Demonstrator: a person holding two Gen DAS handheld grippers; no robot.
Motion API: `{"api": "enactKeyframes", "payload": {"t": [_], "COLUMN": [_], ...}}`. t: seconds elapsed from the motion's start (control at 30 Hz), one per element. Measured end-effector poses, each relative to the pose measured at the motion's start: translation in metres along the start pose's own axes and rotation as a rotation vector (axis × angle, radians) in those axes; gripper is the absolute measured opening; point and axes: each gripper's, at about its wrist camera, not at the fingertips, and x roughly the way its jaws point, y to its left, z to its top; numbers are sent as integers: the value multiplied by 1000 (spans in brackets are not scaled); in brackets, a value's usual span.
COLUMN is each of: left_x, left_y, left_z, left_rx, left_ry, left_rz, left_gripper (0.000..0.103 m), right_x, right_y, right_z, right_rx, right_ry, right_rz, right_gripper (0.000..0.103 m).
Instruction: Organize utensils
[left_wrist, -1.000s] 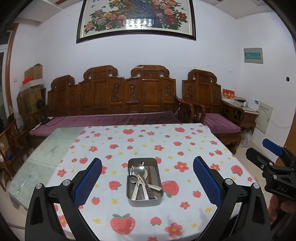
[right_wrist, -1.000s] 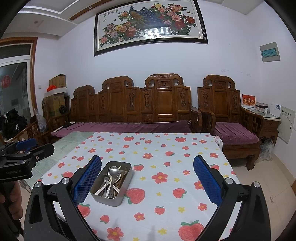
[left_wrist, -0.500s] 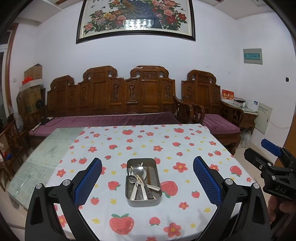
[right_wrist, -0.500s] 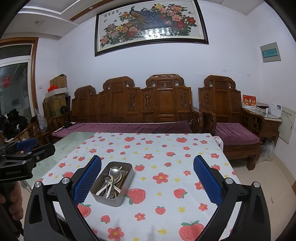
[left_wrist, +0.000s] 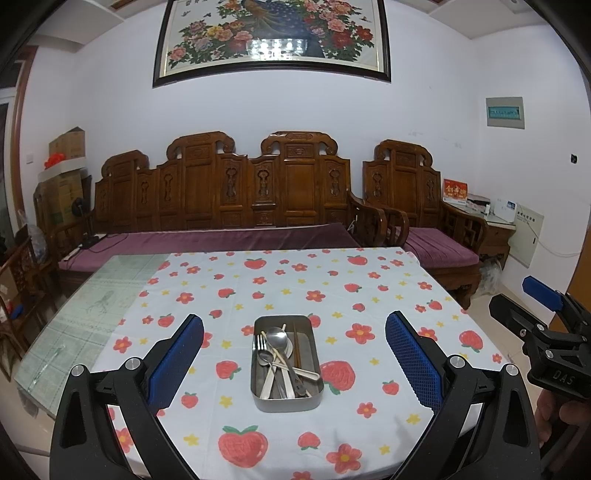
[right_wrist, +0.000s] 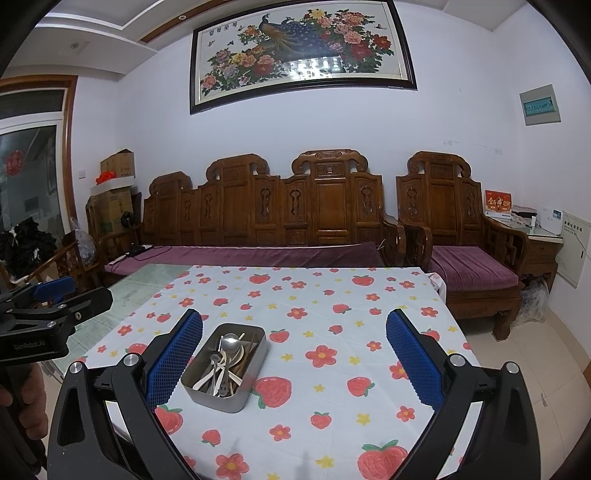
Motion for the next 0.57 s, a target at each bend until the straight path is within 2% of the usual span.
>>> {"api": "enactKeyframes", "payload": {"t": [0.57], "left_x": [0], "left_y": [2], "left_z": [0], "left_rx": [-2], "left_ry": [0], "left_rz": [-1], "left_gripper": [95], "right_x": [-1], "right_y": [1], "right_z": [0], "right_rx": [-1], "right_ry": [0], "right_rz": [1], "right_gripper": [100]}}
